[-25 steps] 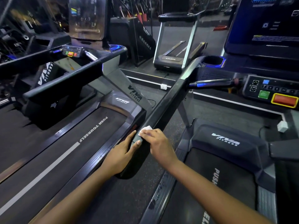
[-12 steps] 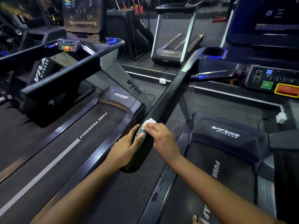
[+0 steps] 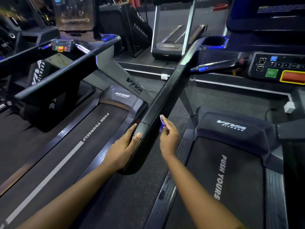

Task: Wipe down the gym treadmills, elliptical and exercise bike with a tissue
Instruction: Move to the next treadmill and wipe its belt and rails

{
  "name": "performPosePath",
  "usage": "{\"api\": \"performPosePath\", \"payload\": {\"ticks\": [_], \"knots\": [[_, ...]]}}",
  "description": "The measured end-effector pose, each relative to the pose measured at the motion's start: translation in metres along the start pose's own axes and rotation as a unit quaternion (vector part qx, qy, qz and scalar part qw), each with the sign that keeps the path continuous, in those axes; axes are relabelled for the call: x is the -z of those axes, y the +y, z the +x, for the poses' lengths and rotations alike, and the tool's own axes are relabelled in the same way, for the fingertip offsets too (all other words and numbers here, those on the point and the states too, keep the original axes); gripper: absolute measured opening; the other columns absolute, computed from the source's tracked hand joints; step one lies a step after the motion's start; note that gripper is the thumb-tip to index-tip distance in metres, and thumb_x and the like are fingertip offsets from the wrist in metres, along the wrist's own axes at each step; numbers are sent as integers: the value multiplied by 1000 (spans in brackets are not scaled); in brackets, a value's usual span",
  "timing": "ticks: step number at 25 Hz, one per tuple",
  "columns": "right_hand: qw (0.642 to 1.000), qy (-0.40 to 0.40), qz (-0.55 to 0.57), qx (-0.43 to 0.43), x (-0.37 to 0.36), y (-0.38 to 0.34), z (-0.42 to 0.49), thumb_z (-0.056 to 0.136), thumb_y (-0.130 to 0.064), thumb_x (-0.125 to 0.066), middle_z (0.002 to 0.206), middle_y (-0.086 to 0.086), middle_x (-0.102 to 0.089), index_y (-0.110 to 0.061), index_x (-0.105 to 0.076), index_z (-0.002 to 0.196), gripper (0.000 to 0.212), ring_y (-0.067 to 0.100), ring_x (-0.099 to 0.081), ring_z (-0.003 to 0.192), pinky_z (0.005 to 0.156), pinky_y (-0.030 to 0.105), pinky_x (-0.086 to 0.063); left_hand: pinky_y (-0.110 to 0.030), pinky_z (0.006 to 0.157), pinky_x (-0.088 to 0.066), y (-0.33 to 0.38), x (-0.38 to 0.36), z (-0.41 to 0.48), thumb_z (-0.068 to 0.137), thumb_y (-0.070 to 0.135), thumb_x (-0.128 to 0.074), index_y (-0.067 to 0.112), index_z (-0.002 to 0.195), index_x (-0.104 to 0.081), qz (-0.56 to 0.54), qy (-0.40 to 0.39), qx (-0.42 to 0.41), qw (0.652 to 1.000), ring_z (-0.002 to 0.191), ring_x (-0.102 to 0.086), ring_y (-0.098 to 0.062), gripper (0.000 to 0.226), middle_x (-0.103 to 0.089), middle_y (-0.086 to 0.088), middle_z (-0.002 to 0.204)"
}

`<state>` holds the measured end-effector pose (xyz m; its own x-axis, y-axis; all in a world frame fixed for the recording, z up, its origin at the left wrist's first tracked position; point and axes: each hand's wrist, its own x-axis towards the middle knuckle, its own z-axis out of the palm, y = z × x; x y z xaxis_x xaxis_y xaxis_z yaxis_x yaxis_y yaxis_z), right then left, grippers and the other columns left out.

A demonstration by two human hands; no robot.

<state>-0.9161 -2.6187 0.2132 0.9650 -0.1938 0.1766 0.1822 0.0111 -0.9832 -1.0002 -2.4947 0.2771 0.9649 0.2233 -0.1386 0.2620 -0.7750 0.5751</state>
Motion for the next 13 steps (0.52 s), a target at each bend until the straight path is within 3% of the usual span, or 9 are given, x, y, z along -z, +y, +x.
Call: {"api": "performPosePath", "payload": {"ticks": [5,10,13], "knots": [[997,-16,17,72,-4,10,-55,81,15,-49,120,-2,-60,-5,-61,118,44,0,-53,116,100,13,-38,-24,88,-27,5,-1,-1,95,62,-25,36,149,-22,-2,17,11,1000,132,-43,-23,61,-44,3,146],[992,-70,42,97,7,9,-99,78,21,-48,117,1,-61,-4,-59,117,48,-1,-54,115,98,13,-40,-27,92,-30,1,-1,-1,88,68,-25,36,149,-23,-4,8,6,1000,131,-44,-25,69,-46,0,145],[995,-43,61,61,11,6,-79,79,23,-49,114,-9,-60,-8,-59,116,49,-7,-55,111,97,12,-41,-30,95,-29,0,-1,0,87,63,-22,39,149,-21,-1,9,7,1000,133,-41,-25,67,-45,1,146]]}}
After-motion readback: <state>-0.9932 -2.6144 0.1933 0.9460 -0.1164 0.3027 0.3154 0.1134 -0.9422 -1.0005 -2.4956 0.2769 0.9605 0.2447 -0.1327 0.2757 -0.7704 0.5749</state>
